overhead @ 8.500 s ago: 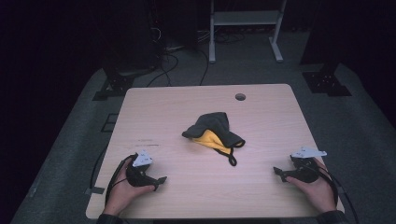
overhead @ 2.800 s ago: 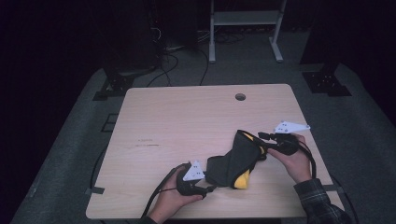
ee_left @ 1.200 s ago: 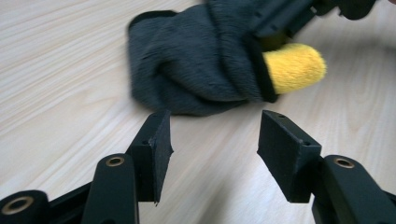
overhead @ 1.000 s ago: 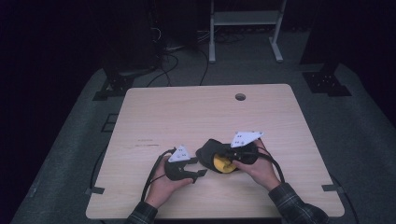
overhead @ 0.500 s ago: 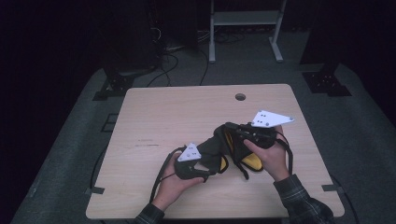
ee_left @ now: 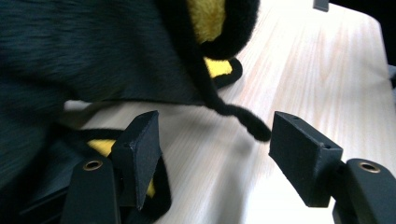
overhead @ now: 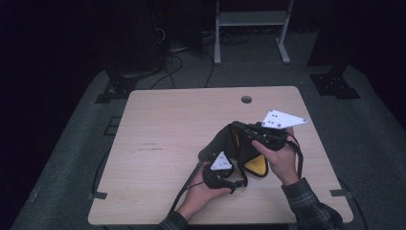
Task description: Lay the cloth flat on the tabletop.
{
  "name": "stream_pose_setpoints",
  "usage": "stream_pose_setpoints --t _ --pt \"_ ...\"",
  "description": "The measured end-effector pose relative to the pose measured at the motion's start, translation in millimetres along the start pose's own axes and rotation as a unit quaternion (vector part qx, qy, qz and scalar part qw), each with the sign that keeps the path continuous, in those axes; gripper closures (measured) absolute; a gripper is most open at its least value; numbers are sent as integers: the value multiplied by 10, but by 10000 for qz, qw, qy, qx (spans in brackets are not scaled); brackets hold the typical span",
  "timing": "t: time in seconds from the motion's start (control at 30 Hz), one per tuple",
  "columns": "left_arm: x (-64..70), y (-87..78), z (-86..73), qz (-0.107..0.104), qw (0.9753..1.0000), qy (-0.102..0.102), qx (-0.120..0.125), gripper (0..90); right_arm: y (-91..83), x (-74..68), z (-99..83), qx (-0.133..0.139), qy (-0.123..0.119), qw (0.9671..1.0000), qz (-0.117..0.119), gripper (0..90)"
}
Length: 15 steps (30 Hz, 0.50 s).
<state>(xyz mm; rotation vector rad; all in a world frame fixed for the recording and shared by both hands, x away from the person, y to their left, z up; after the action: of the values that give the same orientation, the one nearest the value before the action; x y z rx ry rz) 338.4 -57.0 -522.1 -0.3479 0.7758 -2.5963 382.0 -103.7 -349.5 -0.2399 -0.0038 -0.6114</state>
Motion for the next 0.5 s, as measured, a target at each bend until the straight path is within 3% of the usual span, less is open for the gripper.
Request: stream_pose_setpoints --t 0.17,0.33,0.5 --pt "13 137 42 77 9999 -97 69 337 -8 -1 -1 9 2 10000 4 882" --pt "-3 181 111 -10 9993 -272 271 416 -18 3 5 38 -17 10000 2 881" --pt "100 97 142 -237 9978 -458 422 318 -41 42 -6 38 7 10000 -43 881"
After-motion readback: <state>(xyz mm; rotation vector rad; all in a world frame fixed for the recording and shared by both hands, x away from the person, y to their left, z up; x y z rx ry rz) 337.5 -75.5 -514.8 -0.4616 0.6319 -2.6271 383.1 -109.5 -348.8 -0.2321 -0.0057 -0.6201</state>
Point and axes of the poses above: each handheld gripper's, and its own axes: y roughly forward along the jaws, z roughly out of its top, x roughly to its right, the point moved 9 cm from there along y, roughly forward along the jaws, and after that the axes turned 2 degrees about -y, right-handed, at the moved point
